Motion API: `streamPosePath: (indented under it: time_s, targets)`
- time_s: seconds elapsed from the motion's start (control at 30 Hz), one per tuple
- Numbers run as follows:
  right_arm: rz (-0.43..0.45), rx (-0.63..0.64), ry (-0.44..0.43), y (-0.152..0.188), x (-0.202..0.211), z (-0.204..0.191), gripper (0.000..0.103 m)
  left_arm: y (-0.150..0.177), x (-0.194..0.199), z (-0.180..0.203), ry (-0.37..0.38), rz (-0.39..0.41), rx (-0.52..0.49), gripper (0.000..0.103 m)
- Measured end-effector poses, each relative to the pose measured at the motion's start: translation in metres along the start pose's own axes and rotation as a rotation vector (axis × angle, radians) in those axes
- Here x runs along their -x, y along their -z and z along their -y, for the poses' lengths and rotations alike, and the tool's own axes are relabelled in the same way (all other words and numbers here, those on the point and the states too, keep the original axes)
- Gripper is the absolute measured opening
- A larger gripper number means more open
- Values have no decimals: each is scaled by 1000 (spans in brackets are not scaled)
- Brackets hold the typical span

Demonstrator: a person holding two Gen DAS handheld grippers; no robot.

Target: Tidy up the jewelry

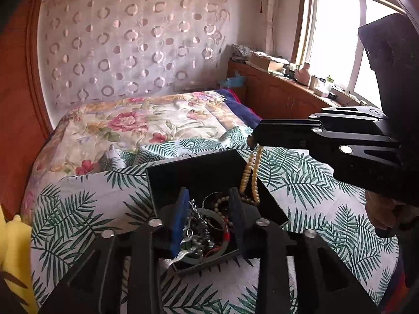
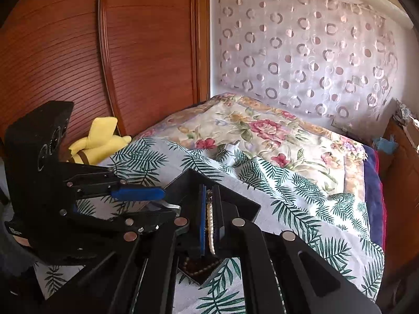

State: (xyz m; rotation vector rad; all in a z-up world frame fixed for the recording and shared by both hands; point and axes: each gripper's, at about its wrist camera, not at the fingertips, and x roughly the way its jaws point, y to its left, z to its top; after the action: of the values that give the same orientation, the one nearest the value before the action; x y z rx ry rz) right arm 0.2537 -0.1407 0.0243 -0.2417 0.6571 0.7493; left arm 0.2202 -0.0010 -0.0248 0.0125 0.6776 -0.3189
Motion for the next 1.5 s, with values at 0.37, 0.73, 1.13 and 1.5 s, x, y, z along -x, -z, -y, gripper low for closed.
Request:
streamPosePath:
  time_s: [0.37, 0.73, 1.13, 1.5]
  targets:
    - [40, -38, 28, 19, 26, -14, 35, 17, 33, -6, -63, 39, 37, 71]
    - [123, -152, 178, 63, 82, -33, 64, 44, 83, 14, -162, 96, 43, 95]
    - [239, -277, 314, 116, 142, -58, 101, 72, 135, 30, -245, 149, 85, 95]
    - [241, -287, 343, 130, 140, -66, 101, 83, 152, 34, -258, 176, 92, 95]
